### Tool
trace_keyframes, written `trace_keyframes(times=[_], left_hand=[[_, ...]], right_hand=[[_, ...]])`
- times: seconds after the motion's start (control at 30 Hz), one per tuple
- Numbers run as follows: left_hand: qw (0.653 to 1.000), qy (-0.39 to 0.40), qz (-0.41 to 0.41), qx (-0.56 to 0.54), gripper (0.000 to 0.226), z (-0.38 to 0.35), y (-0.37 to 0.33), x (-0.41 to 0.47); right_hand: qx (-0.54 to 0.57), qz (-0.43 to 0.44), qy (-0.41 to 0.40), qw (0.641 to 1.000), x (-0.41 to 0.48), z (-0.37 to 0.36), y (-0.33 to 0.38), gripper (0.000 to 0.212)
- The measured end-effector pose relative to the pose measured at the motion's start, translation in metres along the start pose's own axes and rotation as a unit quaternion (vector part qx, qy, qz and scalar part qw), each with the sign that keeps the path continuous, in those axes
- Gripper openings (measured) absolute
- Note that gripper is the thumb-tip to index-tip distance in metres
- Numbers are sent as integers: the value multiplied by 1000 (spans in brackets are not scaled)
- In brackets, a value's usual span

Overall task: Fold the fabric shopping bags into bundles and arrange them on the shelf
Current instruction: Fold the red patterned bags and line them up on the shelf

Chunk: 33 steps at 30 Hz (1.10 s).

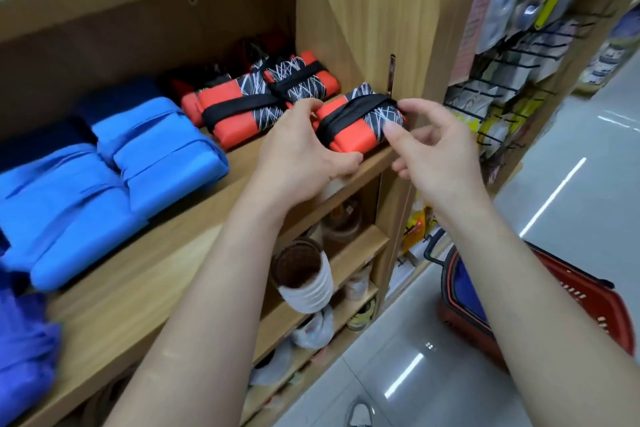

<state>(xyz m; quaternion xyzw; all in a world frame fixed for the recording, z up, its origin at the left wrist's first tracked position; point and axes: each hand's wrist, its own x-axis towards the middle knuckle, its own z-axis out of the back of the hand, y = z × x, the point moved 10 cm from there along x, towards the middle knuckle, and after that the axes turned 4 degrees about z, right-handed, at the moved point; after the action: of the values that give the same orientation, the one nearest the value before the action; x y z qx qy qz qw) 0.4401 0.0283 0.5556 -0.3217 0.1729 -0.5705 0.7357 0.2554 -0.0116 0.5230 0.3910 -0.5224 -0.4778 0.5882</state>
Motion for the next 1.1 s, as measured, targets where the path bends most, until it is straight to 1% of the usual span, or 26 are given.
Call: trace_keyframes(times=[0.1,0.17,0.27,0.43,0.6,0.7,0.77,0.83,0.87,0.93,1.0,1.03,1.1], left_hand=[[999,-20,19,21,84,4,4,11],[998,-36,27,41,86,6,6,12],[996,-59,36,63,86,9,6,12],[990,-93,59,88,85,15,7,15],[986,-94,77,113,98,12,10,20],[985,-102,69,120,102,13,9,18],[981,-117,56,141,101,16,4,13],[974,-155,26,165,93,22,-6,5],[970,-180,0,165,84,25,-14,0],[965,-218,-74,130,57,24,-33,-12],[962,-210,-153,80,30,10,-54,-24],[962,-194,-184,63,21,-1,-62,-30],[961,-152,-227,42,15,-30,-77,-40]], right_hand=[[-92,87,-72,989,6,24,5,15],[-104,119,-97,983,10,35,6,22],[-102,119,-57,986,20,32,-3,32],[-99,132,-45,985,27,34,-10,29],[-87,129,-22,988,28,34,-15,28],[-69,111,-2,991,26,36,-18,27],[-55,95,6,994,23,40,-20,27],[-48,91,12,995,21,47,-21,26],[-49,89,15,995,19,52,-22,25],[-63,83,29,994,17,64,-27,23],[-97,80,48,991,13,77,-33,21],[-116,80,58,988,11,86,-37,20],[-156,77,75,982,4,105,-45,20]])
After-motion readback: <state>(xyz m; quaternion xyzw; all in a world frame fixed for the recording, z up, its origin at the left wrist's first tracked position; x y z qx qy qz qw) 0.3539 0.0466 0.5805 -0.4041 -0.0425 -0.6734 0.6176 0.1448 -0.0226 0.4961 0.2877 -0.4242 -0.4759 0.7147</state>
